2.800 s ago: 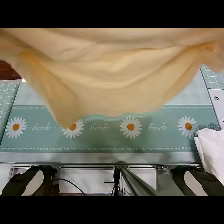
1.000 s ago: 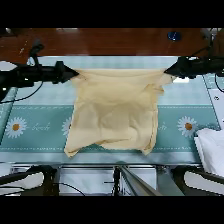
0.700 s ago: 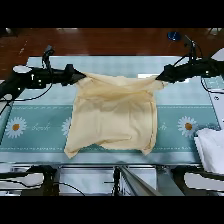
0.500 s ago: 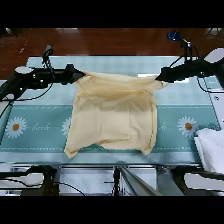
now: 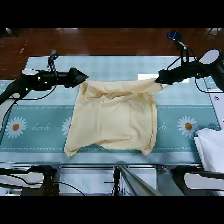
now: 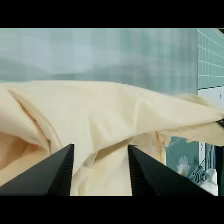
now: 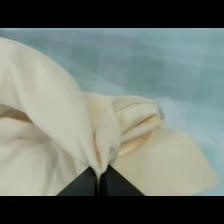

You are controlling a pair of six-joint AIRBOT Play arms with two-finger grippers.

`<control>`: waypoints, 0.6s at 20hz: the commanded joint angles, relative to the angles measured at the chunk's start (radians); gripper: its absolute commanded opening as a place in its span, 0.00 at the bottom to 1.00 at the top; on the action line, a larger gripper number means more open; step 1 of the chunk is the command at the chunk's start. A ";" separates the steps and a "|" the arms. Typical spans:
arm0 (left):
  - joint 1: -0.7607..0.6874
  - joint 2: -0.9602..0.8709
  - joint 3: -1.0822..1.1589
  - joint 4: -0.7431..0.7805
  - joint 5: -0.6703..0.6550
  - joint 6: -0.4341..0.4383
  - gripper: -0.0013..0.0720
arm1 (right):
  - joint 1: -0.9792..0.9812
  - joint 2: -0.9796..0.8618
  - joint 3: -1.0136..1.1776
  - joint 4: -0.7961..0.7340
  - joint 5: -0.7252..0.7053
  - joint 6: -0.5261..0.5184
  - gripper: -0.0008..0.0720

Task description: Fold the shirts.

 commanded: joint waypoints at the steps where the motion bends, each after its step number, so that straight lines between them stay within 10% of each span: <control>1: 0.045 -0.004 0.055 -0.040 -0.071 -0.002 0.64 | 0.001 -0.002 0.001 0.039 0.038 -0.002 0.05; 6: 0.166 0.010 0.196 0.002 -0.406 -0.105 0.67 | -0.004 0.019 0.001 0.027 0.077 -0.008 0.05; 12: 0.169 0.139 0.203 0.679 -0.589 -0.359 0.66 | -0.007 0.035 0.001 0.001 0.107 -0.009 0.05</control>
